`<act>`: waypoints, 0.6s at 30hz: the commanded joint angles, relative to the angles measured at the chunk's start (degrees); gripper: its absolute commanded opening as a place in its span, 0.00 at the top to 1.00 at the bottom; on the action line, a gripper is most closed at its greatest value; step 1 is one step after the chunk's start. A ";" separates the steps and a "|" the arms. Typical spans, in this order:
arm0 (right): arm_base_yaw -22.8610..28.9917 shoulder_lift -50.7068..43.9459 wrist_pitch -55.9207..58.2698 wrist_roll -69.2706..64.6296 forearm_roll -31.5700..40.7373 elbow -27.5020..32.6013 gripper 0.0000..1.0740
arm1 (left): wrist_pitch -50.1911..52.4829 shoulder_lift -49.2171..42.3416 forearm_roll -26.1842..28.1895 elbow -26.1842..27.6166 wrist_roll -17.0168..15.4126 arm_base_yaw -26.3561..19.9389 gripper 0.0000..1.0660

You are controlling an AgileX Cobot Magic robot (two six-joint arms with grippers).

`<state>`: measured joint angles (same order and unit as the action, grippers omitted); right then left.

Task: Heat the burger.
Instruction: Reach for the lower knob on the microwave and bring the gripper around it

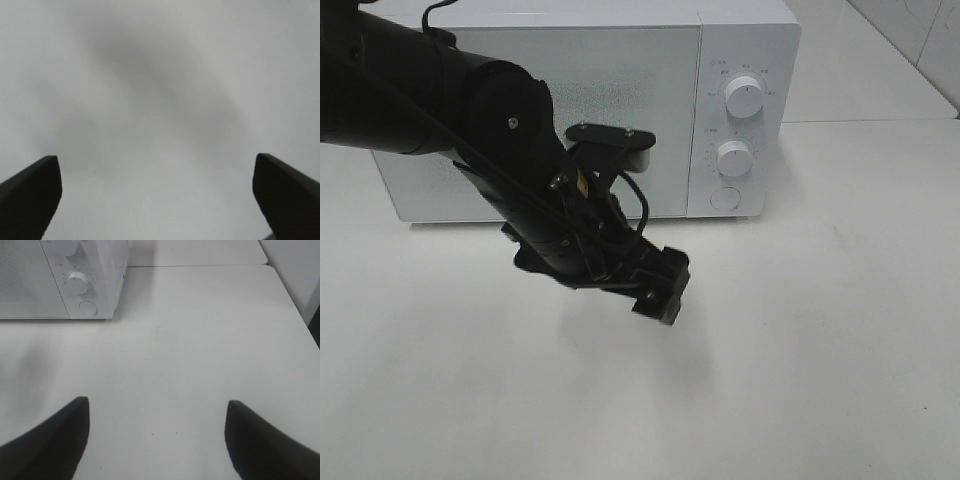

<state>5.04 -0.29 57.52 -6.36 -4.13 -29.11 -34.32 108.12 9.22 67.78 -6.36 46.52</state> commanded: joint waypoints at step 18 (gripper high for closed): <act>-0.52 -1.55 0.06 -0.11 0.23 0.23 0.34 | -36.21 -11.23 -4.30 0.34 1.38 -10.54 0.07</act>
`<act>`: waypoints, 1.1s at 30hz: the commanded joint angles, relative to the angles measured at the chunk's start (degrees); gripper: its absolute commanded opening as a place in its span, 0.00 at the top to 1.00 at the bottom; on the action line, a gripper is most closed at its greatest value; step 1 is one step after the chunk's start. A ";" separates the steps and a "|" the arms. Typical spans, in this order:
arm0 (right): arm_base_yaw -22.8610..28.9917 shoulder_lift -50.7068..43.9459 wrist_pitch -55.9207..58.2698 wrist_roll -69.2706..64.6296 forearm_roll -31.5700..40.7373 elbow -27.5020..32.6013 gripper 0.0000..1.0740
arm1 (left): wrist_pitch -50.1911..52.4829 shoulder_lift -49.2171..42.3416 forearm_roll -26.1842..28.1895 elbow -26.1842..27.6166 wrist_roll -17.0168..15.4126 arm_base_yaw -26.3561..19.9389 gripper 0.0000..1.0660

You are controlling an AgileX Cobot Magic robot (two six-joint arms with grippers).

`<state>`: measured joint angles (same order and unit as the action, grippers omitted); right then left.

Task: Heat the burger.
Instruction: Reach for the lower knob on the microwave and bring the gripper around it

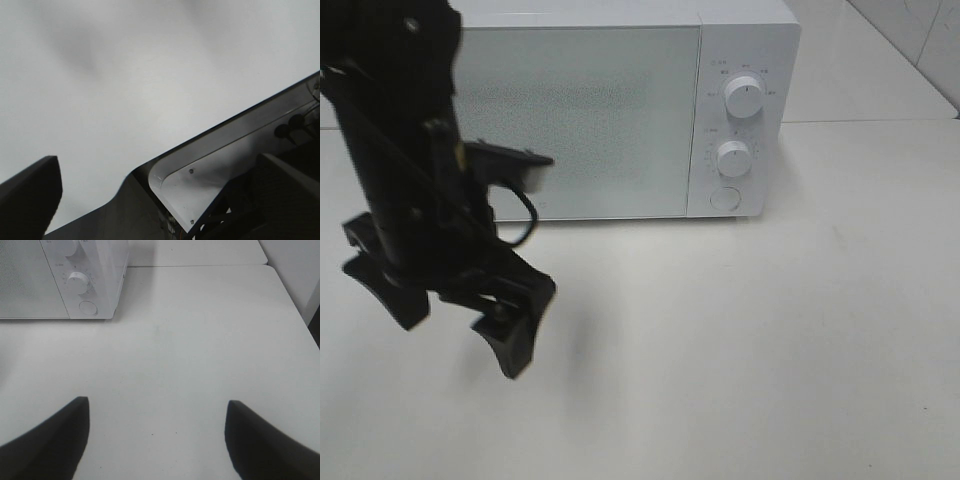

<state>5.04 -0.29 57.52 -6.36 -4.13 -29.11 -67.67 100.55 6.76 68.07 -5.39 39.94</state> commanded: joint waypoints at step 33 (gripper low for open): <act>-0.52 -1.49 0.06 -0.11 0.23 0.23 0.34 | 6.02 -56.95 -4.30 -24.24 7.05 -42.57 0.08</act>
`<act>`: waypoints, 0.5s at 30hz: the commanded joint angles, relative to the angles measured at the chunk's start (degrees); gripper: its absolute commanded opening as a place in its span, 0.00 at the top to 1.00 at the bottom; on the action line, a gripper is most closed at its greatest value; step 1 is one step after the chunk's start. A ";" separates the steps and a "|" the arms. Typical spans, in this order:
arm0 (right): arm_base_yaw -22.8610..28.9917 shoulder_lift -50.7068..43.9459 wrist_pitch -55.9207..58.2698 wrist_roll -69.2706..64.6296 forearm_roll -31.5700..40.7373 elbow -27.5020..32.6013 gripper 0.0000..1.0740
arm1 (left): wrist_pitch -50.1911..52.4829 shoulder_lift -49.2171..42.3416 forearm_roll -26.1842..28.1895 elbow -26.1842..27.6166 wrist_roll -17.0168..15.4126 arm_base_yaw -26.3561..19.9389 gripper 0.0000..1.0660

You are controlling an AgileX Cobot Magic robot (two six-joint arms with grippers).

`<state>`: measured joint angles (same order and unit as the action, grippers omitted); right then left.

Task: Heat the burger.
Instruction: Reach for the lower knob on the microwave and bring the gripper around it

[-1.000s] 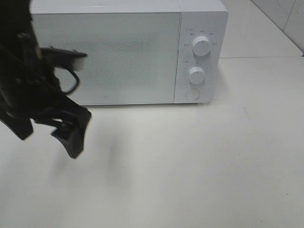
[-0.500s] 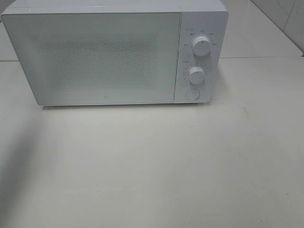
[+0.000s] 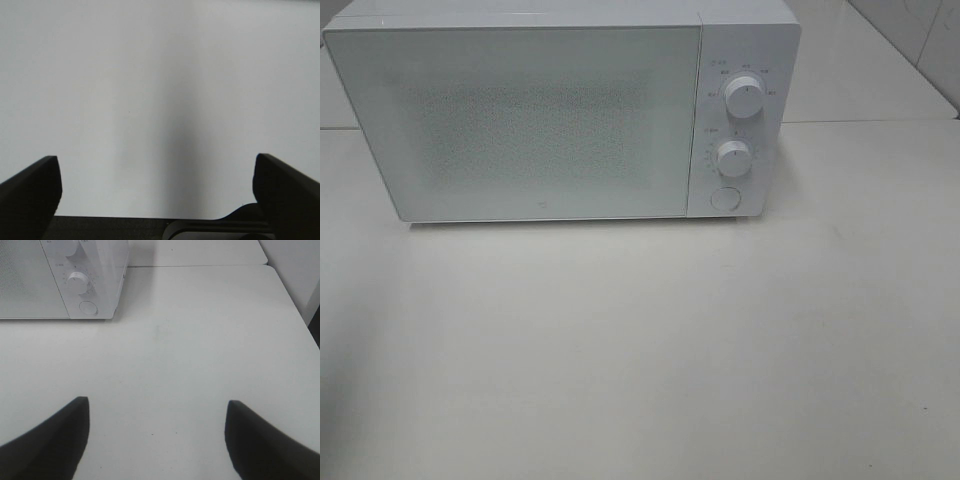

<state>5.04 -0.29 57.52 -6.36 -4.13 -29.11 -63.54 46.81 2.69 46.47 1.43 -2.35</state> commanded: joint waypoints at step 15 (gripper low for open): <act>-0.52 -1.43 0.06 -0.11 0.23 0.23 0.34 | 4.01 -32.09 -1.72 -17.53 0.00 -0.29 0.08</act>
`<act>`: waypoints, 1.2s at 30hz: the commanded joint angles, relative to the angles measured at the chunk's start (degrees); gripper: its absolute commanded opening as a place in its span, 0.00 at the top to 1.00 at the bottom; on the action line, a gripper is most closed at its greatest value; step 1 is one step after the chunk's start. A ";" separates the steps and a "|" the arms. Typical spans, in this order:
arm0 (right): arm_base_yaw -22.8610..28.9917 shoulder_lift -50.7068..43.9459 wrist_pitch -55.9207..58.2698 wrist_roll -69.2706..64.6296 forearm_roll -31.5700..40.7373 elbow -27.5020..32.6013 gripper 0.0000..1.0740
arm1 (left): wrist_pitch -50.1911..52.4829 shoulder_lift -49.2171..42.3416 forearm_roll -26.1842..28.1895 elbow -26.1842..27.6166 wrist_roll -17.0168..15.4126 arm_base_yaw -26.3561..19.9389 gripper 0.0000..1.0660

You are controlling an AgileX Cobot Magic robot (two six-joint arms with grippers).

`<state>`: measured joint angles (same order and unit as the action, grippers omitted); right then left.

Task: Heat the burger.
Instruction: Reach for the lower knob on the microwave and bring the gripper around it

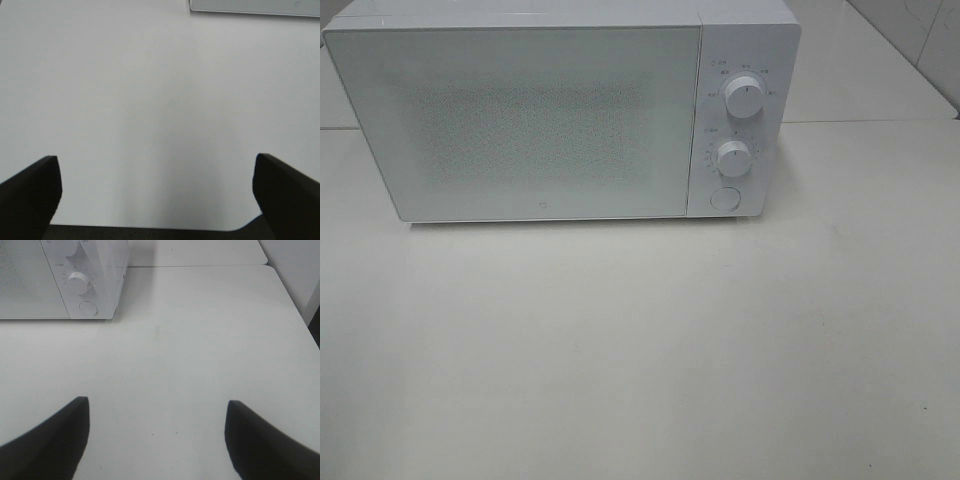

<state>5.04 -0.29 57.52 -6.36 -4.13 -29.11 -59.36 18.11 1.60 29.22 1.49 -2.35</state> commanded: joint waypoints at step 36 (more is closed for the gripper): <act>-0.29 0.57 -13.98 -2.46 -0.11 -0.40 0.34 | 0.34 -19.94 -1.60 0.06 -0.06 -0.29 0.08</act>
<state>5.04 -0.29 48.59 -7.96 -4.13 -29.97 -59.70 -0.29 0.00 29.16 1.49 -2.35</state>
